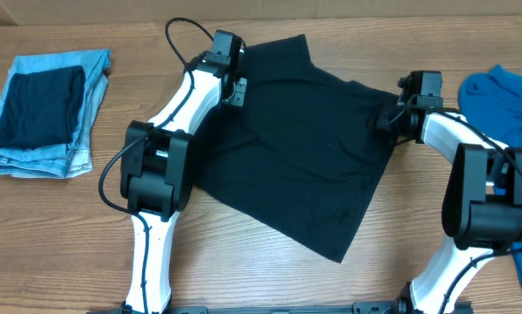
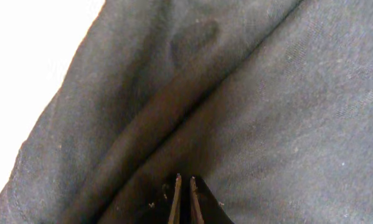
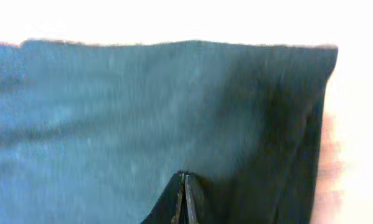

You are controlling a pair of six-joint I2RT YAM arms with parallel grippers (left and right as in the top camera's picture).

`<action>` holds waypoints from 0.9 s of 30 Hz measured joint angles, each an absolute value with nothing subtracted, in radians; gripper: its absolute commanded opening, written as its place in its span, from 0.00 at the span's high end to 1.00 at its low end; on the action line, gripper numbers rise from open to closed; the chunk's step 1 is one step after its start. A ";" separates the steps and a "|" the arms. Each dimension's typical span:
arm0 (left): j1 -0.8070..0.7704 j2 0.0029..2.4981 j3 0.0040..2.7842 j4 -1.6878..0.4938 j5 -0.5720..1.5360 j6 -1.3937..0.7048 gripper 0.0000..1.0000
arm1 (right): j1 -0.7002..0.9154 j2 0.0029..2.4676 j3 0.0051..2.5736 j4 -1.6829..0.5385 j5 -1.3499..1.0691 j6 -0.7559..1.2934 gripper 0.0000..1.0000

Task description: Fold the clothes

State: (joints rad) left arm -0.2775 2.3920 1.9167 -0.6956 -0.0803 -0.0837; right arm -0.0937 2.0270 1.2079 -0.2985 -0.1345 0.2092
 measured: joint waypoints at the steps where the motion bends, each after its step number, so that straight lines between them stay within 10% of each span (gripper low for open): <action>1: -0.277 2.392 1.924 -0.718 -0.081 -0.086 0.89 | -0.094 2.040 1.212 -0.259 -0.140 0.209 0.96; 17: -0.268 2.392 1.969 -0.818 -0.077 -0.144 0.88 | -0.092 2.149 1.233 0.064 -0.179 0.190 0.96; 27: -0.268 2.318 2.179 -0.910 -0.083 -0.155 0.79 | -0.089 2.164 1.807 -0.871 -0.261 0.182 0.96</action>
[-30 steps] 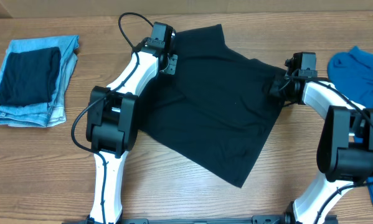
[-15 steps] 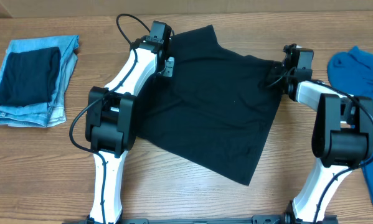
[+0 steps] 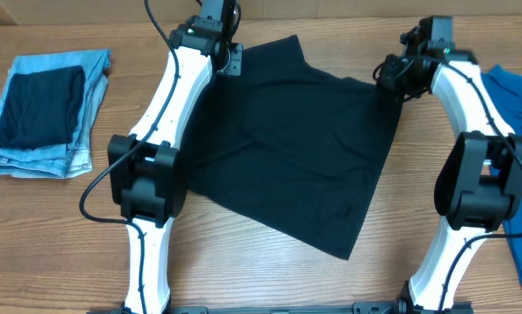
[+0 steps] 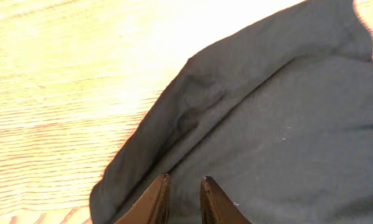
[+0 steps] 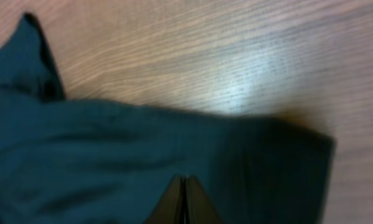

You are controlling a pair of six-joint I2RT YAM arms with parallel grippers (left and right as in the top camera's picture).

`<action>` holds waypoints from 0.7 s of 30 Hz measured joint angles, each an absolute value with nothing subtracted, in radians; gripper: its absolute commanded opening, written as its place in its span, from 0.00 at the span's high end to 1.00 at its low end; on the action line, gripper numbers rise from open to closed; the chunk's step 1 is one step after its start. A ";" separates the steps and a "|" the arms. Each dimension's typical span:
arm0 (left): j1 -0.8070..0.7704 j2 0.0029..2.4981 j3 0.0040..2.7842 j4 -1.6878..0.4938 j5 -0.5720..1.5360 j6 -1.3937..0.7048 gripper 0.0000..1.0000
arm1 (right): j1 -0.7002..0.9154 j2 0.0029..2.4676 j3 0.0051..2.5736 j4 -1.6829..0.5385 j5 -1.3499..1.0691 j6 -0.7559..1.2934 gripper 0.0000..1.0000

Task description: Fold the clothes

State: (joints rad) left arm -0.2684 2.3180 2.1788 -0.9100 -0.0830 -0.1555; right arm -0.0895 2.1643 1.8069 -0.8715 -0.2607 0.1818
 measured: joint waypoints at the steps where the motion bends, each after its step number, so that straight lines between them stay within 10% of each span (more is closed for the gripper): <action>1: -0.268 2.315 2.182 -0.918 -0.083 -0.155 0.78 | -0.088 2.159 1.851 -0.986 -0.263 0.183 0.96; 21: -0.267 2.307 2.183 -1.153 0.008 -0.105 0.69 | 0.033 2.035 1.897 -1.599 -0.270 0.235 0.96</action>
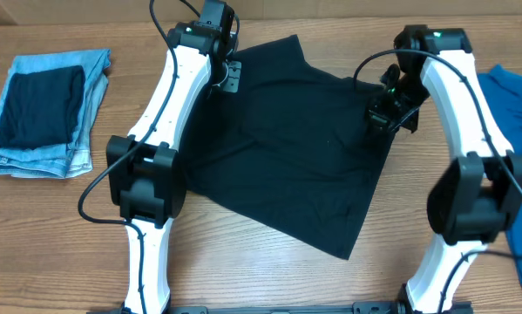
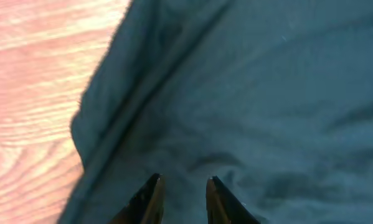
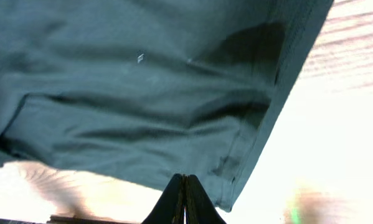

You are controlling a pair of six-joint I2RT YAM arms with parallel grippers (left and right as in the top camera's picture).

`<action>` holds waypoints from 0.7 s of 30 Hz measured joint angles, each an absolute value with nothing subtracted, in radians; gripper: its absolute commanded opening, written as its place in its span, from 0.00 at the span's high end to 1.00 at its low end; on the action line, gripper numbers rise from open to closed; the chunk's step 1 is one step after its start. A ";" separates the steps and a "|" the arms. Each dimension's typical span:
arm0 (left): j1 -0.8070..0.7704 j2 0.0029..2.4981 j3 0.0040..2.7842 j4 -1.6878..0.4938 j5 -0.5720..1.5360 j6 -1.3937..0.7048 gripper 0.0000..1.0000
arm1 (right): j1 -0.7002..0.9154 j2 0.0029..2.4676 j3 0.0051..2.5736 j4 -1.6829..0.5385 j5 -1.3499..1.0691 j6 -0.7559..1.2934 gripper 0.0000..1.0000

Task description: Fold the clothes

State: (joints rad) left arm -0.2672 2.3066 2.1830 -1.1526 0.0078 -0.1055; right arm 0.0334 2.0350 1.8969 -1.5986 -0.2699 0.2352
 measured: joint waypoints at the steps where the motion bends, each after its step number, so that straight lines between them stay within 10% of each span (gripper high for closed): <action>1: -0.267 2.298 2.183 -1.160 0.016 -0.106 0.67 | 0.043 1.982 1.888 -1.597 -0.269 0.236 0.96; 11: -0.267 2.132 2.184 -1.262 0.034 -0.134 0.40 | 0.109 1.458 1.438 -1.390 -0.149 0.389 0.96; 21: -0.266 2.133 2.183 -1.253 0.034 -0.136 0.35 | 0.105 1.386 0.931 -0.912 -0.057 0.467 0.60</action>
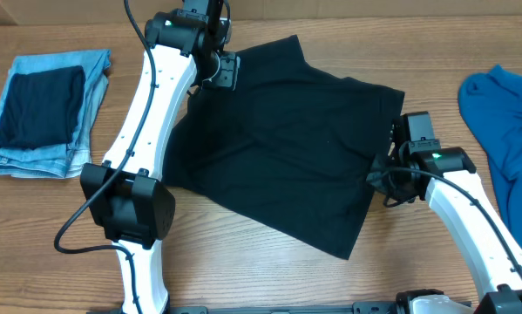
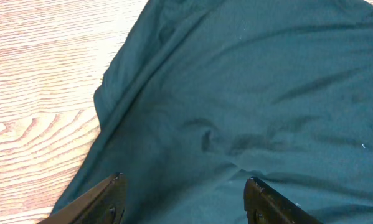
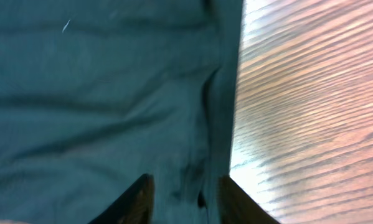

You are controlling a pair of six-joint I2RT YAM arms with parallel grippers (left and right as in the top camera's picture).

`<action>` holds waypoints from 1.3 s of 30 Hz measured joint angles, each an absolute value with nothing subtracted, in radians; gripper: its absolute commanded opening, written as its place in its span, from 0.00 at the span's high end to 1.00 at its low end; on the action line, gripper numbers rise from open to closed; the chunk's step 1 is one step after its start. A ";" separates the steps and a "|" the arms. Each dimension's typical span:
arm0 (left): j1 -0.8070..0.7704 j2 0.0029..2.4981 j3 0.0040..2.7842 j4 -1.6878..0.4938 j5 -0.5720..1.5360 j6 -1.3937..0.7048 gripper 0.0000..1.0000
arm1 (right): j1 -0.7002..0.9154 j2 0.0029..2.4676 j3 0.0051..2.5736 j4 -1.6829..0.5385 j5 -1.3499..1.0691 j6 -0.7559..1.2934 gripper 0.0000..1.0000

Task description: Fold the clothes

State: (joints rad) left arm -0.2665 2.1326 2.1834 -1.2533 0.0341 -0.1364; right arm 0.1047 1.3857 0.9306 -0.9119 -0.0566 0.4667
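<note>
A black T-shirt (image 1: 287,148) lies spread flat on the wooden table (image 1: 243,279), tilted, with one corner toward the front. My left gripper (image 1: 219,71) hovers over its far left part, jaws wide open, only black cloth (image 2: 248,93) under them (image 2: 185,186). My right gripper (image 1: 384,179) is at the shirt's right edge, also open (image 3: 185,190), with the hem (image 3: 226,124) running between its fingers and bare wood to the right.
A folded stack of light blue jeans with a dark cloth on top (image 1: 43,113) sits at the far left. A blue garment (image 1: 505,113) lies at the right edge, close to my right arm.
My left gripper's jaws went from a narrow gap to wide open over the shirt's far left. My right gripper moved from the shirt's far right part down to its right edge and opened.
Both grippers were first shut at the shirt's far corners, left and right. Then they stood further back, the left one slightly open, the shirt lying flatter. Then the right one, still shut, was over the shirt's right part. Now both are open over the cloth.
</note>
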 measured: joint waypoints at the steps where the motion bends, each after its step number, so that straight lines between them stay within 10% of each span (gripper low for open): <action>1: -0.266 2.133 2.183 -1.254 0.034 -0.136 0.34 | 0.105 1.386 0.924 -0.891 -0.030 0.472 0.60; 27: -0.266 2.133 2.183 -1.258 0.034 -0.136 0.32 | 0.105 1.525 0.744 -0.528 -0.030 0.500 0.58; 32: -0.266 2.133 2.183 -1.261 0.032 -0.136 0.32 | 0.105 1.537 0.744 -0.516 -0.046 0.501 0.94; 39: -0.266 2.133 2.183 -1.261 0.022 -0.136 0.32 | 0.101 1.538 0.744 -0.569 -0.052 0.497 0.96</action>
